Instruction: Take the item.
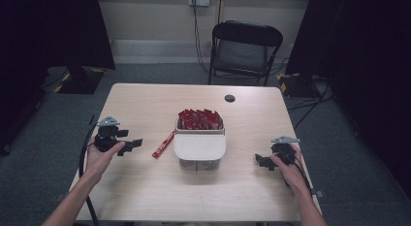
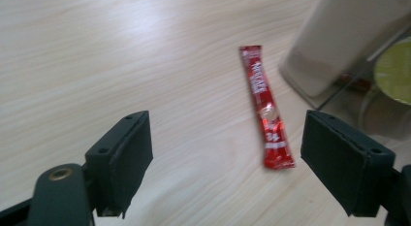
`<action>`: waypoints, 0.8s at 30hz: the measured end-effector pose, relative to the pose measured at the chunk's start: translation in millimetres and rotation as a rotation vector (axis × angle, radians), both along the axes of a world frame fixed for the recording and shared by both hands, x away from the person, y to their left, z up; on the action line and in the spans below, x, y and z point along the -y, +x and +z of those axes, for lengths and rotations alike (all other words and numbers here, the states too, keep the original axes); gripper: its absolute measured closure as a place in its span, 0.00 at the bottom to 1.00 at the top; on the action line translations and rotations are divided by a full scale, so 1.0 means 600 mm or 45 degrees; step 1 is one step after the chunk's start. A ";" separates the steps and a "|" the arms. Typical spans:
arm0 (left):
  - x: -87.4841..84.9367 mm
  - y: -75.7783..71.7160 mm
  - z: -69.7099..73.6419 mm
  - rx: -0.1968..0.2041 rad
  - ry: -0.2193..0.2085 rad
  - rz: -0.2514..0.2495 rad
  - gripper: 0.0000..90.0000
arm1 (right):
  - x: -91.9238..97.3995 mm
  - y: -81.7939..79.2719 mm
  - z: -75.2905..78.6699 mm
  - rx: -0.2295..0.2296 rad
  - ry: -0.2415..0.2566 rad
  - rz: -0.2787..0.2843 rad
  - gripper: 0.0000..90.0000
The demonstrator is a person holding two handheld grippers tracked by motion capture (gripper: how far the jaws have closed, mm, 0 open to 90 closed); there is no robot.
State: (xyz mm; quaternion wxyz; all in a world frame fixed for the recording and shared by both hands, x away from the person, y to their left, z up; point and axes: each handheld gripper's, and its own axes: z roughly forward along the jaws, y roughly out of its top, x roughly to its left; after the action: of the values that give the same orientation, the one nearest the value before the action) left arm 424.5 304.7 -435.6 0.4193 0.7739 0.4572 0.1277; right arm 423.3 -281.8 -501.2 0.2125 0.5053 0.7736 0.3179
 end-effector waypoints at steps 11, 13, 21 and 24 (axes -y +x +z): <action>-0.044 -0.010 -0.024 -0.036 0.075 0.136 0.23 | 0.000 0.000 0.000 -0.001 0.000 0.000 0.00; -0.048 -0.010 -0.034 -0.054 0.108 0.157 0.23 | 0.000 0.000 0.000 0.000 0.000 0.000 0.00; -0.051 -0.004 -0.066 -0.163 0.234 0.201 0.22 | 0.000 0.000 0.000 0.000 -0.001 0.000 0.00; -0.047 -0.003 -0.075 -0.150 0.281 0.182 0.22 | 0.000 0.000 0.000 0.000 -0.001 0.000 0.00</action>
State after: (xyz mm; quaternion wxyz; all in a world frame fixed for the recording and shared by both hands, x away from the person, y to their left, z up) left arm 422.4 332.6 -480.6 0.2937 0.7870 0.5181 0.1610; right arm 423.2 -281.8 -501.2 0.2128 0.5052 0.7737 0.3177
